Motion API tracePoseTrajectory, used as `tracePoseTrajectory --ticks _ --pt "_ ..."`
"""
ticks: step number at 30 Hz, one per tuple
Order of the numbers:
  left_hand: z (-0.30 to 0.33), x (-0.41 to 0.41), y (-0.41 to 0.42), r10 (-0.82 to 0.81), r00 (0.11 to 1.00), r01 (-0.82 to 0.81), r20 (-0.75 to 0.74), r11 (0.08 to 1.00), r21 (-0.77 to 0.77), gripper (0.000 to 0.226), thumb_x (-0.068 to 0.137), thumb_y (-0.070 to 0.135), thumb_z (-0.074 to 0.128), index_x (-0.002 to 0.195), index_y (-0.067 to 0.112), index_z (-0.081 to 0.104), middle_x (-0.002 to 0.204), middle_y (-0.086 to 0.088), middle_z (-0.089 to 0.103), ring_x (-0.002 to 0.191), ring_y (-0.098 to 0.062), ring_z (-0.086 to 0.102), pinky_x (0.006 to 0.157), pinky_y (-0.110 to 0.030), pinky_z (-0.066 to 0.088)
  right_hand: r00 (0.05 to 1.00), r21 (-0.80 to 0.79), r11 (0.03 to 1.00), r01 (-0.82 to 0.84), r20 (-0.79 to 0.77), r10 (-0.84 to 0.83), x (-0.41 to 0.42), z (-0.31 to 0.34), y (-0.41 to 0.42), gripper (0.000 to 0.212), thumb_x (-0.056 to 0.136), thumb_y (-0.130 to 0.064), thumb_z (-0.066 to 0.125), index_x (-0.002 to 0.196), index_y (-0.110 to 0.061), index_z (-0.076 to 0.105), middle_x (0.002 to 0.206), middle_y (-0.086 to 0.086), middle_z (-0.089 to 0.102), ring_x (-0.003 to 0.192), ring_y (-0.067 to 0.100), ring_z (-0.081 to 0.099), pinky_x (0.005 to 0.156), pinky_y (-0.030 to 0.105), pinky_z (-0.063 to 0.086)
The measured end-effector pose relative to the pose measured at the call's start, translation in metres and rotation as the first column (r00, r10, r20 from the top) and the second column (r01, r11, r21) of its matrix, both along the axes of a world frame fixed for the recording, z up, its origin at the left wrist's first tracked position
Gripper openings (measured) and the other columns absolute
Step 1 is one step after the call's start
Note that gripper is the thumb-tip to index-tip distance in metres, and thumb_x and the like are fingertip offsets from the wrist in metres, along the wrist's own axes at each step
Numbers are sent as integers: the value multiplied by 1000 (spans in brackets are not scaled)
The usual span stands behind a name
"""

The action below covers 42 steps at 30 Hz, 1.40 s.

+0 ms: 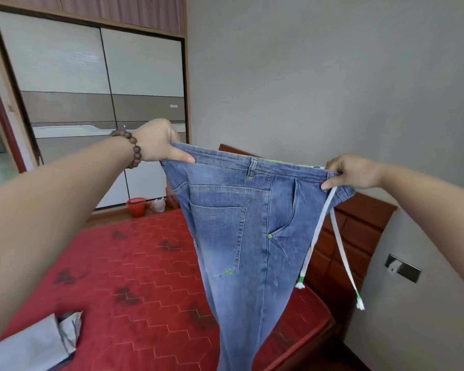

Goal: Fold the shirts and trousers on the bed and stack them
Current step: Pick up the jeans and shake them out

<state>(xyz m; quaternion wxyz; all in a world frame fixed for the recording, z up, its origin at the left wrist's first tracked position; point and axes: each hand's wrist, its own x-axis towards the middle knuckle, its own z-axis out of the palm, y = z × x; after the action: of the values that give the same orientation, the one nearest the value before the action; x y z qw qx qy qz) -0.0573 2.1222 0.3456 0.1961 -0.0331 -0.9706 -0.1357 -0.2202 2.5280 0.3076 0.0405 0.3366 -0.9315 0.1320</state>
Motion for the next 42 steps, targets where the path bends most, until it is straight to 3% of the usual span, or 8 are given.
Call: tracePoseTrajectory --ticks 3,7,15,24,32,36,39,42 --pt "18 25 -6 -18 997 28 -73 990 136 67 56 67 78 61 1 67 65 -22 59 59 -15 45 60 -28 37 1000 -28 999 -19 17 20 17 30 -3 33 79 -34 75 71 -3 66 63 10 59 61 14 51 61 30 41" --pt "21 56 -22 30 961 62 -276 946 319 85 47 77 75 70 -5 67 75 -26 65 66 -15 52 65 -30 40 1000 -412 911 -22 -30 10 27 50 -4 60 84 -43 69 60 8 48 51 7 38 47 16 35 46 22 32" --pt "-30 93 -24 169 984 -164 -59 983 82 90 44 90 58 53 1 50 45 3 30 45 -11 24 43 -22 20 992 -236 965 -110 42 123 26 -6 -17 57 70 -42 78 46 -15 34 54 4 30 52 16 27 53 28 23" --pt "-34 104 -15 207 973 -185 -103 965 187 53 67 40 82 52 6 43 40 10 29 41 -10 26 40 -19 18 960 -89 979 -183 196 197 11 -19 -2 22 73 -20 82 62 -14 65 61 -4 59 56 5 51 59 22 41" --pt "-42 92 -13 194 977 -138 -89 890 434 30 73 11 80 82 0 53 61 -8 50 50 -6 41 45 -16 31 979 -404 902 -153 66 195 -1 -42 -24 29 76 2 76 76 -13 51 67 6 52 61 19 45 56 22 38" --pt "-44 88 -4 214 966 -142 -148 910 390 34 81 -4 70 107 12 54 60 2 40 38 3 42 42 -6 33 975 -197 958 -209 -118 188 -3 -35 -38 21 78 -3 76 94 -12 66 79 5 58 74 23 55 67 27 40" --pt "-53 84 -9 302 913 -104 -273 821 561 17 83 1 70 97 8 65 66 7 58 47 11 52 51 -2 40 966 -418 885 -204 -230 114 -14 -44 -47 7 79 -5 75 84 -10 73 93 9 54 91 23 54 83 27 39" --pt "-74 79 -16 275 942 -4 -192 581 814 15 89 -1 60 92 12 66 77 10 71 70 0 66 65 -16 56 973 -692 721 36 190 134 -10 -63 -59 18 88 -9 66 76 -23 65 89 7 58 82 18 55 79 33 47"
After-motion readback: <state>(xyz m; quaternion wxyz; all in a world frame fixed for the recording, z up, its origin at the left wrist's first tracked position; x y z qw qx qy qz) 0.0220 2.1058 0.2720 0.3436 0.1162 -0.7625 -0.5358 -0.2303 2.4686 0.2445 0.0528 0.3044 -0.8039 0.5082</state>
